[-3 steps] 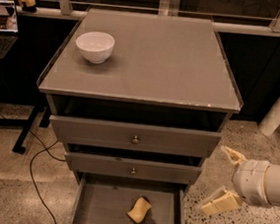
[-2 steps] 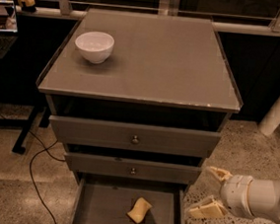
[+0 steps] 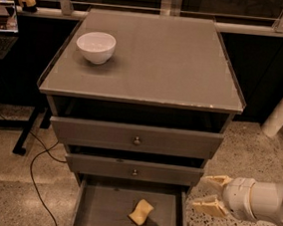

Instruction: Pick sponge from bottom drawer and place on counter

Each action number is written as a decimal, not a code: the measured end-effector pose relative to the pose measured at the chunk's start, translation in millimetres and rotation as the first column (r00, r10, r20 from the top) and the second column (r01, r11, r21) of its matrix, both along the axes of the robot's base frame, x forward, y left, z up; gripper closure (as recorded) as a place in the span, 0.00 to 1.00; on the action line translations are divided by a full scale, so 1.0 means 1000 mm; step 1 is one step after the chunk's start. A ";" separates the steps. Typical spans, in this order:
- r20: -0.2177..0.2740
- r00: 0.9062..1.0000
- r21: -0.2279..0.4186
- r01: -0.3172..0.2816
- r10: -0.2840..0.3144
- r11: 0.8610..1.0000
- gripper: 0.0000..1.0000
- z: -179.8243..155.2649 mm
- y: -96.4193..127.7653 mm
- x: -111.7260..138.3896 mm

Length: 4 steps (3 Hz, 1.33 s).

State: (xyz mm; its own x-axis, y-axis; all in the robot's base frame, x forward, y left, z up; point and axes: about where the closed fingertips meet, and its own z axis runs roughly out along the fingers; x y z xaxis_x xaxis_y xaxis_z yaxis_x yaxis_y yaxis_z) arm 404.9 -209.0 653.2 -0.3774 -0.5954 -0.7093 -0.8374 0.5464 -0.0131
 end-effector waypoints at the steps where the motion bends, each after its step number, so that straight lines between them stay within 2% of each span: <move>1: 0.037 0.999 -0.009 -0.025 0.026 1.000 0.16 0.017 0.004 -0.004; 2: 0.078 0.997 -0.009 -0.016 0.017 1.000 0.00 0.021 0.007 -0.013; 4: 0.016 0.999 0.016 0.045 -0.045 0.999 0.00 -0.055 0.012 -0.018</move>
Offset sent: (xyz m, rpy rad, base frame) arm -0.0245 0.0066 0.0238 -0.0060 -0.1310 -0.0081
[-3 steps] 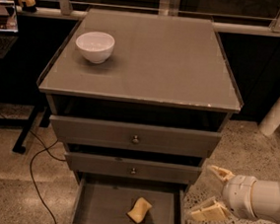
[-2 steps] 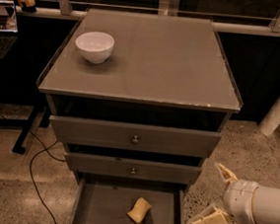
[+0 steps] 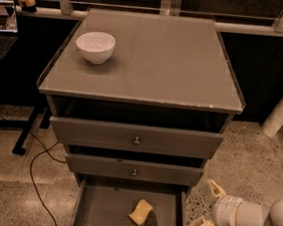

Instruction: Pick sponge from bottom drawer and place on counter

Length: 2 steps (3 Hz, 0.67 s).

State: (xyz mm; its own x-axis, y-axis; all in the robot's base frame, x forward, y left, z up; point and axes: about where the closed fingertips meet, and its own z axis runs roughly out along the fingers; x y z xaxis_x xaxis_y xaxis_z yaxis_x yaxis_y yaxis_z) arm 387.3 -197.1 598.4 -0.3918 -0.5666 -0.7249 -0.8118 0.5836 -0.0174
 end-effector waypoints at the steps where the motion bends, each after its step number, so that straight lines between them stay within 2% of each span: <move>1: -0.034 0.999 0.019 0.027 -0.026 0.999 0.00 -0.040 0.004 0.002; 2: -0.095 0.995 0.030 0.037 -0.034 0.999 0.00 -0.079 0.010 0.005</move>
Offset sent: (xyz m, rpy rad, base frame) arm 0.0114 0.0201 -0.1328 0.0462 0.1850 -0.0400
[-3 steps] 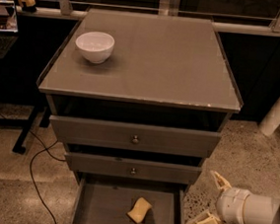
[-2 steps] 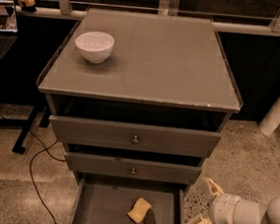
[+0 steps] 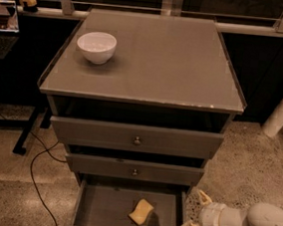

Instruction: Pick sponge from bottom drawer and place on counter

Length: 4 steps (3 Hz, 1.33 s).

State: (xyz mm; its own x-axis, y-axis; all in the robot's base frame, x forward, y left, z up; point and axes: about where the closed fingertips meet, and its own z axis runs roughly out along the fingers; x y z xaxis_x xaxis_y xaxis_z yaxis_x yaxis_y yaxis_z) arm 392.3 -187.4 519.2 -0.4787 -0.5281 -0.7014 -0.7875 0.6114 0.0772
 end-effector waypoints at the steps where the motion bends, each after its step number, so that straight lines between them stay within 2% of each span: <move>1: -0.101 0.995 0.008 -0.008 0.009 1.000 0.00 -0.049 0.010 0.002; 3: -0.104 0.994 0.030 0.014 -0.011 0.999 0.00 -0.055 0.014 -0.001; 4: -0.147 0.988 0.057 0.045 -0.036 0.997 0.00 -0.079 0.021 0.001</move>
Offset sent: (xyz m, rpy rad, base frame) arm 0.0025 0.0063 -0.0396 0.0046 0.0815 0.0014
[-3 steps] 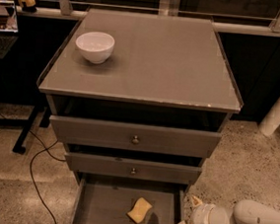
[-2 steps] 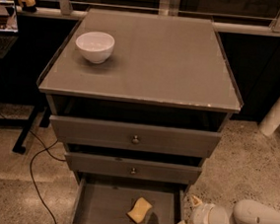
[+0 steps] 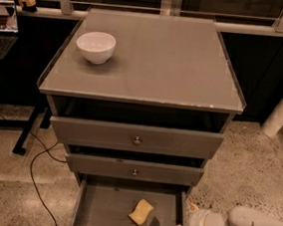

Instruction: Pick sponge from bottom drawer and place on counter

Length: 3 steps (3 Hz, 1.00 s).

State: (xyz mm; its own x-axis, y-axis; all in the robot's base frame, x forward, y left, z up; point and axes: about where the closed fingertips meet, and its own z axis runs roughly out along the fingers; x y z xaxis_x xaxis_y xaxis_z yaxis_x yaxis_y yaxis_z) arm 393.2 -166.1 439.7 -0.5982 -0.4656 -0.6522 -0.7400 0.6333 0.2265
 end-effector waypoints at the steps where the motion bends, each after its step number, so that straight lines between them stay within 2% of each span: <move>1: -0.058 0.997 0.010 0.042 -0.041 0.999 0.00 -0.032 0.010 0.004; 2: -0.117 0.990 0.006 0.082 -0.081 0.997 0.00 -0.070 0.016 0.013; 3: -0.184 0.979 -0.012 0.086 -0.087 0.996 0.00 -0.102 0.019 0.020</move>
Offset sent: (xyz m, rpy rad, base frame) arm 0.0228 0.0237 -0.1204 0.0085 0.1970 -0.1355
